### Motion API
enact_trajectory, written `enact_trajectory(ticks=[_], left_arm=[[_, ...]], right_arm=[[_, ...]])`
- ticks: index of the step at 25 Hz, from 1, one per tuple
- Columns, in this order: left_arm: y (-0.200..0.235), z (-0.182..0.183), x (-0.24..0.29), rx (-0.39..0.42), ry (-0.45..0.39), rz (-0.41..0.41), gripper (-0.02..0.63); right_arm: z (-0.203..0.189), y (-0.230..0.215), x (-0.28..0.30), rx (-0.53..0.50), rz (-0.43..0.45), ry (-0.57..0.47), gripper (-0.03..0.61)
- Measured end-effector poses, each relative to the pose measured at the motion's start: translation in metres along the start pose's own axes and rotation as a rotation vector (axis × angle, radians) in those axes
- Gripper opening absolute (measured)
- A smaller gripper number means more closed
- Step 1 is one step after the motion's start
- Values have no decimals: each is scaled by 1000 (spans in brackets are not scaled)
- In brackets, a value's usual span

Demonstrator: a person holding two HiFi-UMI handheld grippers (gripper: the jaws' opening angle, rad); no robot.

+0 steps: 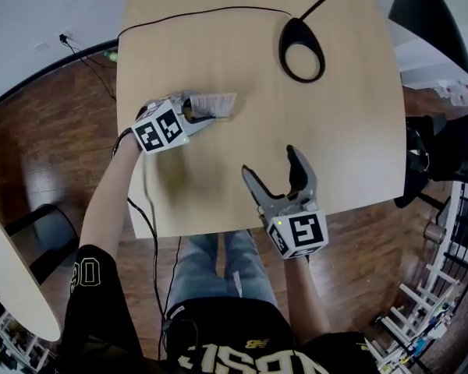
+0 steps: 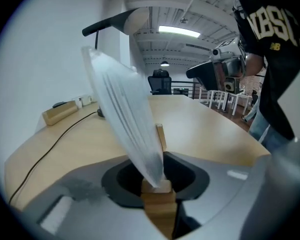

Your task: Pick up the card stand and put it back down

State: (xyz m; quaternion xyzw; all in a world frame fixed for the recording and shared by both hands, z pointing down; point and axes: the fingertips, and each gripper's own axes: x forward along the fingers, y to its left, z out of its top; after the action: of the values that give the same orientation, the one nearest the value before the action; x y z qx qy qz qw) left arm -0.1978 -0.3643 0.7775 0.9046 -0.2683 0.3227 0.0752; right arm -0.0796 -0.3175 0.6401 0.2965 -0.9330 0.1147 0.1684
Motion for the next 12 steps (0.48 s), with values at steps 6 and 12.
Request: enact_trajectory(ticks=[6,12], left_arm=[[6,12,-34,-123,-57,123,359],[-42,49,-164,-281,-260,456,353]], right_arm=[[11,13,-21,-32,-14,-14,419],[44,46,-90,-25,-29,-50,418]])
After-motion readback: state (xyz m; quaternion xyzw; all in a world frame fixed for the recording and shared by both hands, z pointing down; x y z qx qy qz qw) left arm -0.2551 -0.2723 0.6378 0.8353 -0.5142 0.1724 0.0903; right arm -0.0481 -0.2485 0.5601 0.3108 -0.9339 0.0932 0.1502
